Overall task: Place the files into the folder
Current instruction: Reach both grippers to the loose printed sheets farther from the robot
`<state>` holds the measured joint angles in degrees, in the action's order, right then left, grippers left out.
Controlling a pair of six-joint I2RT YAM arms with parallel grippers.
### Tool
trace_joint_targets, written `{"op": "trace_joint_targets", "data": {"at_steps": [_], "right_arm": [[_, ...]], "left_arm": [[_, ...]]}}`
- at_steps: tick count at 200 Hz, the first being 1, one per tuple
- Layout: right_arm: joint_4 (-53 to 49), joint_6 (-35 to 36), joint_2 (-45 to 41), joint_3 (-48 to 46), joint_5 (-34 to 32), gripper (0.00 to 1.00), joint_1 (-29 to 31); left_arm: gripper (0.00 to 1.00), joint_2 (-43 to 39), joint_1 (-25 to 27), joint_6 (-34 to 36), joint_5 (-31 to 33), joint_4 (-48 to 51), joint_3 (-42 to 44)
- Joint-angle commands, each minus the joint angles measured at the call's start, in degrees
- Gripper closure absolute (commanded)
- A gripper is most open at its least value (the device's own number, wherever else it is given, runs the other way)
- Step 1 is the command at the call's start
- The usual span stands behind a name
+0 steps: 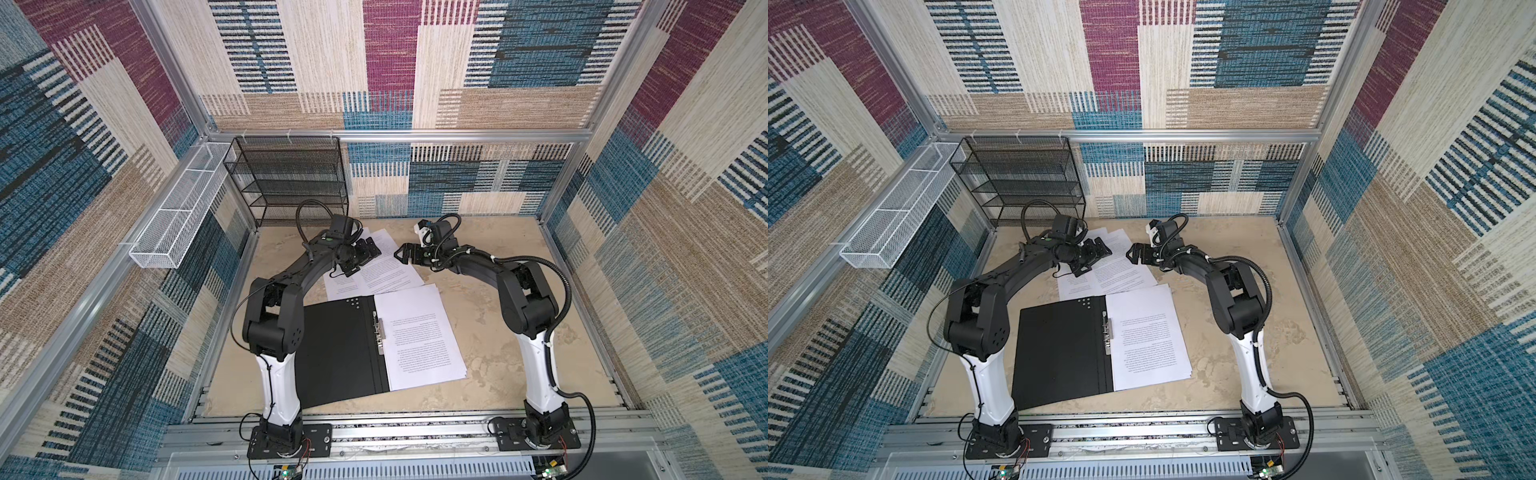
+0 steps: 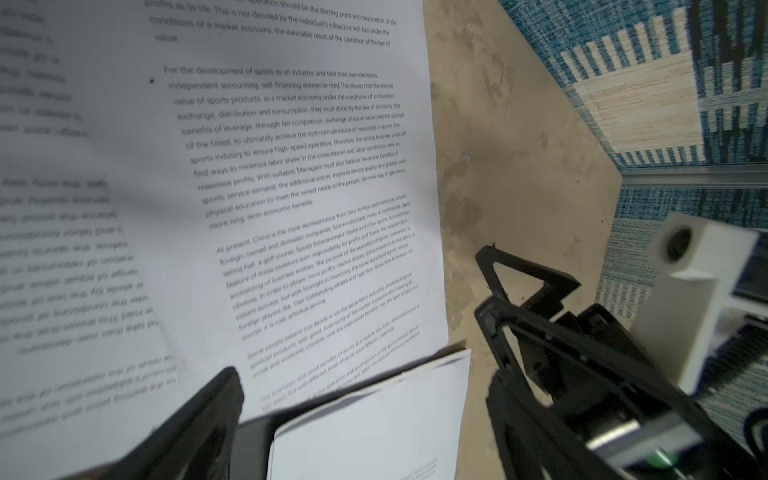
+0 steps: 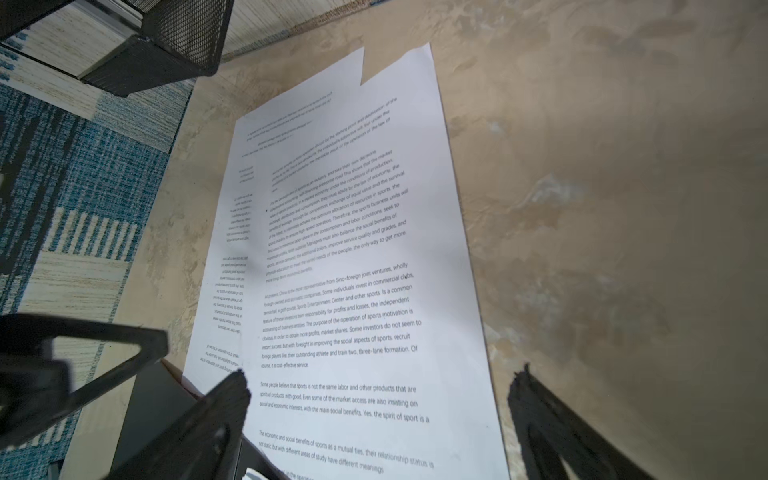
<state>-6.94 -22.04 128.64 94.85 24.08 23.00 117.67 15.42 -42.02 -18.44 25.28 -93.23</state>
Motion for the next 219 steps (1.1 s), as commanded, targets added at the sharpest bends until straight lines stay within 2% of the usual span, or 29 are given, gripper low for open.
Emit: {"op": "trace_joint_targets", "data": {"at_steps": [1,95,143,181,219], "right_arm": [[-1.72,1.6,1.9,2.24,3.23,0.0,-0.03],[-6.35,2.37,7.42,7.23,5.46,0.01,-0.58],[-5.7,-0.44,9.05,9.75,14.58,0.01,-0.7],[-2.21,-3.89,7.39,9.57,19.56,0.01,-1.71],[4.78,-8.51,8.19,9.77,28.31,0.0,-3.07]], "left_arm": [[0.08,4.49,-0.26,3.58,-1.13,2.58,-4.66],[0.08,13.58,-1.2,7.38,-0.02,6.82,-9.19],[0.08,15.91,-1.26,7.0,-0.11,6.76,-8.95],[0.08,15.67,-1.32,7.07,0.41,6.93,-8.5],[0.08,15.94,-1.41,6.52,0.22,6.41,-8.06]]}}
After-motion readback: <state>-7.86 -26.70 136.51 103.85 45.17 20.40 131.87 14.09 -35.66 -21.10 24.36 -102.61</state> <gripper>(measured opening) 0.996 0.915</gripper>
